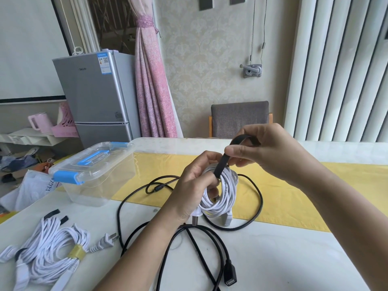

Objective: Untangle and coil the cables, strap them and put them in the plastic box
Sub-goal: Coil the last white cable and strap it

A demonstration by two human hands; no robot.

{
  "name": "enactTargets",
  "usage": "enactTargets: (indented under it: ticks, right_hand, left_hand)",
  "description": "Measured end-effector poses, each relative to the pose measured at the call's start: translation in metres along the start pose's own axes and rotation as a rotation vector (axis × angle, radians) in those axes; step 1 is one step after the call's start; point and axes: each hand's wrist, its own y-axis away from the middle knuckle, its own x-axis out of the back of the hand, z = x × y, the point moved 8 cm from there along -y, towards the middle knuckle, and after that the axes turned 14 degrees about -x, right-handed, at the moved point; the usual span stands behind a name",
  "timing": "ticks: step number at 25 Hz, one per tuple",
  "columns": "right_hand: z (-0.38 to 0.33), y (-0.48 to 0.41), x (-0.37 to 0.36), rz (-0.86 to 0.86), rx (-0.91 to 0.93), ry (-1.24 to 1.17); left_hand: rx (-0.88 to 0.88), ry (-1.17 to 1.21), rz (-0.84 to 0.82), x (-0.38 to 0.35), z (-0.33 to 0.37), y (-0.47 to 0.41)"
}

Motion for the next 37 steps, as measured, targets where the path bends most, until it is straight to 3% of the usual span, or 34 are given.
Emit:
enactTargets:
  ticks: [17,22,27,32,37]
  right_hand:
    - [0.020,-0.010,-0.021,0.027,-0.096,-0.406]
    - [0.029,-0.013,-0.030,0.009,-0.178,-0.497]
    - [0.032,-0.012,-0.041,-0.093,-0.273,-0.576]
    - [0.047,-0.014,-0.048,-0.088,-0.383,-0.732]
    - [0.042,-0.012,-0.050,-0.076,-0.336,-0.520]
  left_hand:
    - [-0.300,-0.196,0.203,0.011,0.033,0.006]
    - [-0.373,-0.392,0.231,0.008,0.037,0.011]
    - [-0.600,-0.674,0.203,0.000,0.057,0.017]
    - [-0.669,-0.745,0.182,-0.002,0.063,0.018]
    - [-0.599,-0.724,0.191,0.004,0.053,0.014]
